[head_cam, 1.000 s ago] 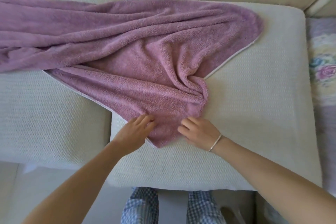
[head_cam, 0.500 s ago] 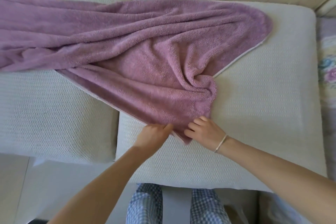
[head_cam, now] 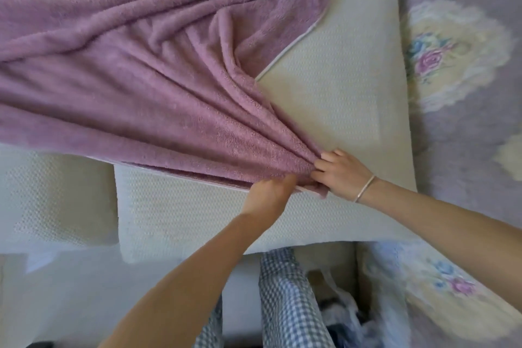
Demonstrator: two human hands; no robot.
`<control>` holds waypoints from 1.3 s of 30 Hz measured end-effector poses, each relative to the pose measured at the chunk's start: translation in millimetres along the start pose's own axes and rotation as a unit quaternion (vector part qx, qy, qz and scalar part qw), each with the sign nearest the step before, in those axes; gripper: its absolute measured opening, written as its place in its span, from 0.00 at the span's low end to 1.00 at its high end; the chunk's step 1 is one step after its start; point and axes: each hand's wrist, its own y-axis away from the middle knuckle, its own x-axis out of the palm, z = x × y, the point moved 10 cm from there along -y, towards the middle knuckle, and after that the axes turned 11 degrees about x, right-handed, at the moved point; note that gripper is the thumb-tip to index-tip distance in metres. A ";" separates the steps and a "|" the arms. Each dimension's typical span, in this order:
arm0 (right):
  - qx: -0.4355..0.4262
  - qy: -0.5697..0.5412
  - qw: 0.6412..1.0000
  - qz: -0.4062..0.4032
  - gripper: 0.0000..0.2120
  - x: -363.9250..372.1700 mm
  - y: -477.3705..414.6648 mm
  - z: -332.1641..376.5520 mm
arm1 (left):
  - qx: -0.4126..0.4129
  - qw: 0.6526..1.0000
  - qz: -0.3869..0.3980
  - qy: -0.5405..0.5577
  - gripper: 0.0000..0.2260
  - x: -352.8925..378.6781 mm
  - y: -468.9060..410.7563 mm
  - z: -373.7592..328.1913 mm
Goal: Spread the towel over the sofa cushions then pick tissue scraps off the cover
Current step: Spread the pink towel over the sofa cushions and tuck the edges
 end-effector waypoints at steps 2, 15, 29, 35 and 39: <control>0.008 0.015 1.000 0.005 0.15 6.1 23.5 -23.8 | 0.013 1.000 0.001 0.006 0.09 8.8 -14.9 -31.0; 0.074 -0.020 0.997 -0.010 0.06 37.5 80.8 -72.8 | 0.008 1.000 0.028 -0.005 0.09 47.1 -57.9 -81.9; 0.200 -0.064 0.977 -0.046 0.11 53.4 67.2 -21.7 | 0.054 0.967 0.012 -0.248 0.17 3.8 19.3 26.4; 0.167 -0.088 0.977 -0.102 0.14 36.7 70.5 -30.1 | 0.068 0.970 -0.015 -0.235 0.11 -9.9 26.0 40.6; 0.158 -0.092 0.979 -0.086 0.14 44.7 67.8 -23.1 | 0.058 0.982 -0.034 -0.175 0.09 -14.2 19.6 38.2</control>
